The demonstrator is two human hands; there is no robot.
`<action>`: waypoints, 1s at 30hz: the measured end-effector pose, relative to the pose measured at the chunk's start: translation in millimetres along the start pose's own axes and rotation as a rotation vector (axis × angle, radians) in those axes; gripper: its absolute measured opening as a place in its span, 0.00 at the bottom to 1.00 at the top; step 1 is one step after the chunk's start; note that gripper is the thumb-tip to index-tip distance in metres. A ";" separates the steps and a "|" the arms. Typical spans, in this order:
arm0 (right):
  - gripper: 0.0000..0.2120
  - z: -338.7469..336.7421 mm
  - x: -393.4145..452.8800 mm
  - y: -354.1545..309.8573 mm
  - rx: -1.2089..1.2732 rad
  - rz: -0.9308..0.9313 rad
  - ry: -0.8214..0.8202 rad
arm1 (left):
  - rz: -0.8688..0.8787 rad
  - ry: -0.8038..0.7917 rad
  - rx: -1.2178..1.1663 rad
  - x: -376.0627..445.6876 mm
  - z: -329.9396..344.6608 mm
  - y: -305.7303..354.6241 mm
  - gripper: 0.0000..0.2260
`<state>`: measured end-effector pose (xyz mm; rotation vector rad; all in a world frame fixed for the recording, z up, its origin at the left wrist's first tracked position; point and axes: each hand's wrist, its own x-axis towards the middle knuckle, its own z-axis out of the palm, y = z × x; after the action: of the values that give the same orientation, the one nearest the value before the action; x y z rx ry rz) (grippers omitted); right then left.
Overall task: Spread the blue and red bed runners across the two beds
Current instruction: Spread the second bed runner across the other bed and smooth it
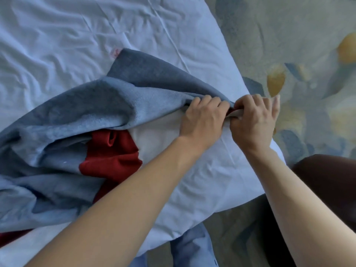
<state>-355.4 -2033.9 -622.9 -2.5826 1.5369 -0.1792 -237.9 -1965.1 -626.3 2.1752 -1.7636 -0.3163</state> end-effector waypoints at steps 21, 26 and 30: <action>0.06 16.0 -8.2 31.8 -0.020 -0.150 0.053 | 0.022 -0.082 0.195 8.5 17.2 -12.3 0.10; 0.06 28.6 -19.9 53.0 -0.070 -0.068 -0.013 | 0.133 -0.081 0.167 5.5 23.0 2.1 0.04; 0.11 23.1 -24.7 82.1 -0.086 0.077 -0.121 | 0.252 -0.166 0.130 -7.7 37.5 29.4 0.02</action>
<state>-434.2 -2049.8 -660.7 -2.5394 1.6303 0.0508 -279.9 -1967.1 -650.0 2.0294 -2.1793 -0.3367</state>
